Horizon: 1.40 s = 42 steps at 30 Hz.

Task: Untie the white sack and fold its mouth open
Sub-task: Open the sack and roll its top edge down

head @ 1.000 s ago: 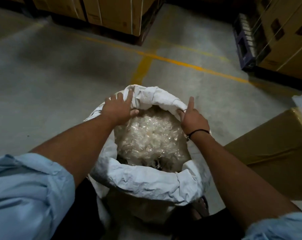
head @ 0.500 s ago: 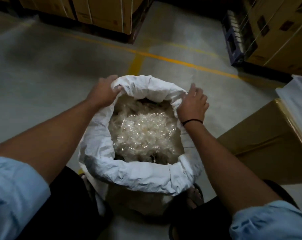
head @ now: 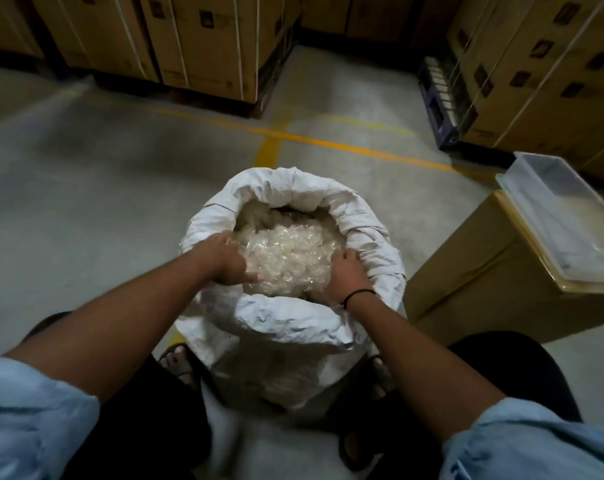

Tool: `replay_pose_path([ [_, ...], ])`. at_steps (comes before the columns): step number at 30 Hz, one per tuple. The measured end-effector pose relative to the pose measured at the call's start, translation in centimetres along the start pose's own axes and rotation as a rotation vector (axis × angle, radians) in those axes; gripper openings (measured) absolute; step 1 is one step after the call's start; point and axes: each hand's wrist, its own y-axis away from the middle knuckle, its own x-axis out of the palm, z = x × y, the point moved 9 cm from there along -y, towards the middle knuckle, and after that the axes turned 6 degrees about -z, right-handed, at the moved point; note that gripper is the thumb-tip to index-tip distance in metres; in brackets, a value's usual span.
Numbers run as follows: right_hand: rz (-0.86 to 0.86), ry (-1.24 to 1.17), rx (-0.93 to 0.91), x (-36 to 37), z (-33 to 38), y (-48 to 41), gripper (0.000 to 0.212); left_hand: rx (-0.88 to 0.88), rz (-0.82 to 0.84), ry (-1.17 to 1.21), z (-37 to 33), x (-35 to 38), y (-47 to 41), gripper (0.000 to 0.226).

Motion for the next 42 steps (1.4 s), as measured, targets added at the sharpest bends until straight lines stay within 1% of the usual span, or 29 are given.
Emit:
replay_pose_path([
  [1, -0.005, 0.004, 0.011, -0.8, -1.0, 0.0, 0.082, -0.072, 0.013, -0.040, 1.0, 0.5, 0.7, 0.101],
  [3, -0.034, 0.004, 0.048, -2.6, -3.3, -0.4, 0.072, -0.219, -0.042, -0.054, 3.3, -0.4, 2.5, 0.097],
  [5, -0.073, -0.008, 0.109, -4.2, -5.8, -1.1, 0.065, -0.292, -0.098, -0.058, 5.1, -1.9, 4.0, 0.092],
  [6, -0.077, -0.003, 0.128, -4.5, -6.5, -1.3, 0.060, -0.296, -0.109, -0.063, 5.5, -2.2, 4.4, 0.092],
  [8, -0.024, 0.035, 0.119, -4.3, -6.1, -1.2, 0.059, -0.273, -0.082, -0.113, 4.9, -2.3, 5.0, 0.095],
  [9, 0.018, 0.074, 0.081, -4.1, -4.9, -0.8, 0.060, -0.259, -0.077, -0.124, 4.2, -2.3, 5.1, 0.093],
  [11, 0.061, 0.156, -0.066, -3.9, -1.5, 0.4, 0.059, -0.202, -0.125, -0.062, 2.3, -3.1, 5.1, 0.082],
  [13, 0.113, 0.110, -0.252, -3.7, 2.5, 2.3, 0.060, -0.034, -0.184, 0.092, -0.5, -4.5, 4.8, 0.074],
  [15, 0.263, -0.040, -0.421, -2.8, 6.4, 5.1, 0.074, 0.147, -0.208, 0.252, -3.5, -5.7, 5.0, 0.077],
  [16, 0.343, -0.095, -0.464, -2.2, 7.9, 6.7, 0.085, 0.213, -0.184, 0.297, -5.0, -5.7, 5.4, 0.082],
  [17, 0.392, -0.092, -0.479, -1.2, 8.7, 7.9, 0.097, 0.259, -0.152, 0.291, -6.4, -5.5, 5.6, 0.088],
  [18, 0.397, -0.024, -0.489, 0.0, 8.9, 8.6, 0.109, 0.281, -0.120, 0.246, -7.5, -4.8, 5.8, 0.094],
  [20, 0.310, 0.205, -0.502, 2.2, 8.1, 9.1, 0.130, 0.273, -0.081, 0.145, -9.0, -3.5, 5.8, 0.106],
  [21, 0.262, 0.301, -0.503, 3.3, 7.3, 9.3, 0.137, 0.252, -0.060, 0.112, -9.4, -2.7, 5.7, 0.114],
  [23, 0.196, 0.375, -0.478, 4.9, 6.0, 9.6, 0.140, 0.201, -0.026, 0.113, -9.8, -1.4, 5.6, 0.127],
  [24, 0.161, 0.377, -0.471, 5.0, 5.7, 9.9, 0.137, 0.194, -0.011, 0.126, -10.1, -1.0, 5.6, 0.129],
  [25, 0.120, 0.366, -0.465, 5.0, 5.6, 10.0, 0.130, 0.206, 0.001, 0.132, -10.6, -0.8, 5.8, 0.123],
  [26, 0.065, 0.353, -0.470, 4.6, 5.8, 9.9, 0.118, 0.227, 0.004, 0.129, -11.0, -1.0, 6.0, 0.111],
  [28, -0.087, 0.364, -0.527, 3.0, 6.9, 9.9, 0.087, 0.267, -0.003, 0.108, -11.3, -1.5, 6.3, 0.084],
  [30, -0.286, 0.397, -0.650, 1.4, 8.3, 10.3, 0.055, 0.246, -0.014, 0.119, -10.6, -1.8, 6.3, 0.069],
  [32, -0.477, 0.395, -0.757, 0.2, 9.1, 11.0, 0.027, 0.206, -0.076, 0.160, -9.6, -2.3, 6.2, 0.054],
  [33, -0.544, 0.386, -0.774, -0.4, 9.2, 11.1, 0.020, 0.195, -0.122, 0.180, -9.4, -2.7, 6.2, 0.045],
  [34, -0.583, 0.362, -0.773, -0.8, 9.1, 11.0, 0.020, 0.187, -0.163, 0.191, -9.3, -3.1, 6.2, 0.039],
  [35, -0.594, 0.335, -0.778, -0.7, 8.9, 10.6, 0.026, 0.184, -0.187, 0.192, -9.5, -3.3, 6.4, 0.038],
  [36, -0.572, 0.304, -0.792, -0.4, 8.8, 10.3, 0.034, 0.181, -0.195, 0.185, -9.8, -3.5, 6.7, 0.039],
  [37, -0.500, 0.262, -0.801, -0.1, 8.8, 9.9, 0.042, 0.170, -0.187, 0.177, -10.1, -3.4, 6.9, 0.041],
  [39, -0.244, 0.138, -0.728, 0.6, 8.5, 8.7, 0.055, 0.141, -0.203, 0.106, -10.2, -3.0, 6.9, 0.043],
  [41, 0.063, 0.057, -0.558, 1.7, 7.6, 7.5, 0.071, 0.132, -0.309, -0.017, -10.7, -3.3, 7.2, 0.040],
  [42, 0.195, 0.014, -0.466, 2.4, 6.8, 7.2, 0.075, 0.143, -0.373, -0.062, -11.4, -3.5, 7.4, 0.038],
])
